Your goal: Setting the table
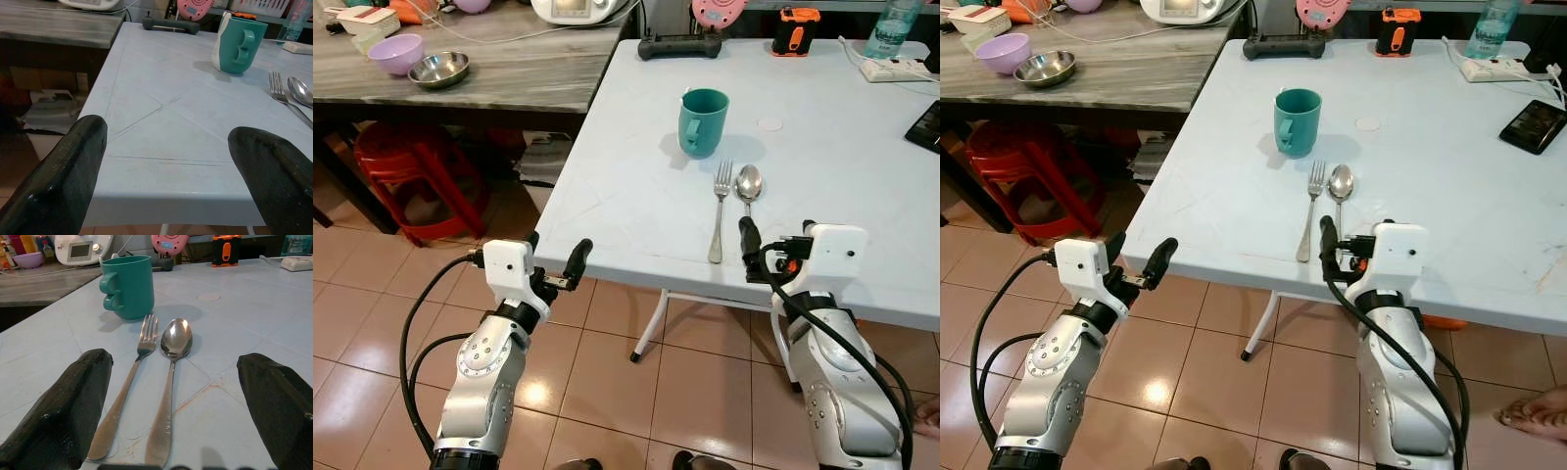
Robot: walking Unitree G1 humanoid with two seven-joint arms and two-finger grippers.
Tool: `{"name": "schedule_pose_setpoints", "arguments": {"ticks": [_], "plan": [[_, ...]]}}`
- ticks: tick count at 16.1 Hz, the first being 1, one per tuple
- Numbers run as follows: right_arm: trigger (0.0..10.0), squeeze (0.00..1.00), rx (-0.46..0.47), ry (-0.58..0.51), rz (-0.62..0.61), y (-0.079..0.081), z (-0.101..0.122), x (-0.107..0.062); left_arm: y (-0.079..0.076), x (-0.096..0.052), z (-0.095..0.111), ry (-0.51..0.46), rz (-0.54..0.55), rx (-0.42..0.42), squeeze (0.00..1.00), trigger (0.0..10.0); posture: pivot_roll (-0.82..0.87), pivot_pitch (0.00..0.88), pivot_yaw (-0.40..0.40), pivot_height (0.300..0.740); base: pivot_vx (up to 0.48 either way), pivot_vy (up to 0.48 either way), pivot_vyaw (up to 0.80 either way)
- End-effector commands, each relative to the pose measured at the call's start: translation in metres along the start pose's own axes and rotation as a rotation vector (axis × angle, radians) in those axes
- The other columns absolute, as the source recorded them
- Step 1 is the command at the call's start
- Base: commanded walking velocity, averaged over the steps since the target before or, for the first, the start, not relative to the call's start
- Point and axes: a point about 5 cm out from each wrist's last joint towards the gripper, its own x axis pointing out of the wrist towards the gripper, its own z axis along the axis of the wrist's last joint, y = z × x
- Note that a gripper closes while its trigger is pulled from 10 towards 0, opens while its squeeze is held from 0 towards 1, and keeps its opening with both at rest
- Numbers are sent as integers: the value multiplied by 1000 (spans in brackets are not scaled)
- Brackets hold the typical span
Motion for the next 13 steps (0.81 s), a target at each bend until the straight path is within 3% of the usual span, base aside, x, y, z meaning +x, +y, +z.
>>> {"name": "schedule_pose_setpoints", "arguments": {"ticks": [1,13], "plan": [[10000,0,0,-18,9,2,4,0,1,-1,1,0,-2,0,0,10000,-97,133,90,740,0,0,0],[10000,0,6,-20,15,4,4,-1,-1,0,1,0,-32,-13,0,10000,-101,138,95,740,291,0,146]]}}
